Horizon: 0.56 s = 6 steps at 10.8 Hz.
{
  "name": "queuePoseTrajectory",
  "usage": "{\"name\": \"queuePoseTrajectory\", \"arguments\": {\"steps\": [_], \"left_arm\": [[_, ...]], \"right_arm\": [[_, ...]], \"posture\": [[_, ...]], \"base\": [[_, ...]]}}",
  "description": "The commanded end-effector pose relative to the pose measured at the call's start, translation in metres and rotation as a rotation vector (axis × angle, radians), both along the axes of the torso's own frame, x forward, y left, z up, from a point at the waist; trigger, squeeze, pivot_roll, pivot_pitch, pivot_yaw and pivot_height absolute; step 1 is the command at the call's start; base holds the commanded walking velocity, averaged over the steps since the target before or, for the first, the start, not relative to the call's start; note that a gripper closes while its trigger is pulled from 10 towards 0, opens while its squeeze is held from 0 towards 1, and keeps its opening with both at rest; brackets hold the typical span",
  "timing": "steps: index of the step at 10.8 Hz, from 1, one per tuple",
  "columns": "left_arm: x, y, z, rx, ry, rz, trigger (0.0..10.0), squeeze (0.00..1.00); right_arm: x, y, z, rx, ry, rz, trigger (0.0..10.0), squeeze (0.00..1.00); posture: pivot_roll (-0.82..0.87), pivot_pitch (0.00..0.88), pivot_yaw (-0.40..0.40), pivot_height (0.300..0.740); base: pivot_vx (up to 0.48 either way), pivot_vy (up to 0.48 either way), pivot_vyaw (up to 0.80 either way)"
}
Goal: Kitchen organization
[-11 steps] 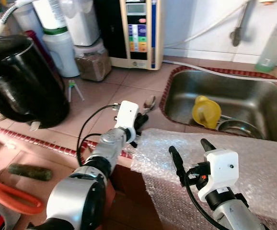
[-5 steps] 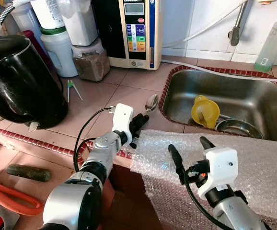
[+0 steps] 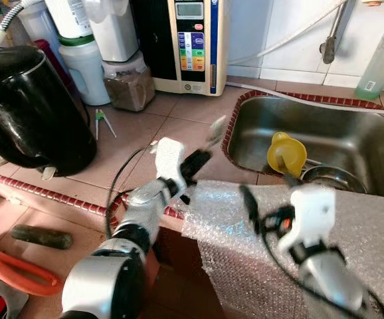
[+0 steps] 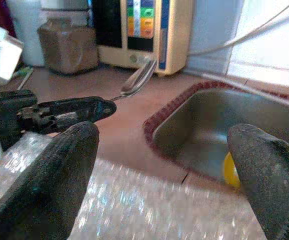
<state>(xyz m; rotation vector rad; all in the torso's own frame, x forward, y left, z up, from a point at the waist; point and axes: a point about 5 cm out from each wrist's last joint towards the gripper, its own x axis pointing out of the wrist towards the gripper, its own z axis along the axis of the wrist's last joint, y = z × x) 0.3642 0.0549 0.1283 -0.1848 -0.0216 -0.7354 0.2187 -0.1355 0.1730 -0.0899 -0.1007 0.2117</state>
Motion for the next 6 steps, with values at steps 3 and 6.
{"name": "queuePoseTrajectory", "arguments": {"steps": [3, 6], "left_arm": [[0.001, -0.01, 0.028, -0.045, -0.169, -0.079, 0.0, 0.0], [-0.003, -0.019, 0.038, -0.073, -0.238, -0.14, 0.0, 0.0]], "right_arm": [[0.017, -0.003, 0.012, 0.0, -0.061, -0.009, 10.0, 0.0], [0.042, -0.001, 0.031, 0.021, -0.137, -0.004, 10.0, 0.0]], "posture": [[-0.2, 0.03, 0.095, 0.74], [-0.19, 0.028, 0.095, 0.74]], "base": [[0.0, 0.0, 0.0], [0.0, 0.0, 0.0]]}}
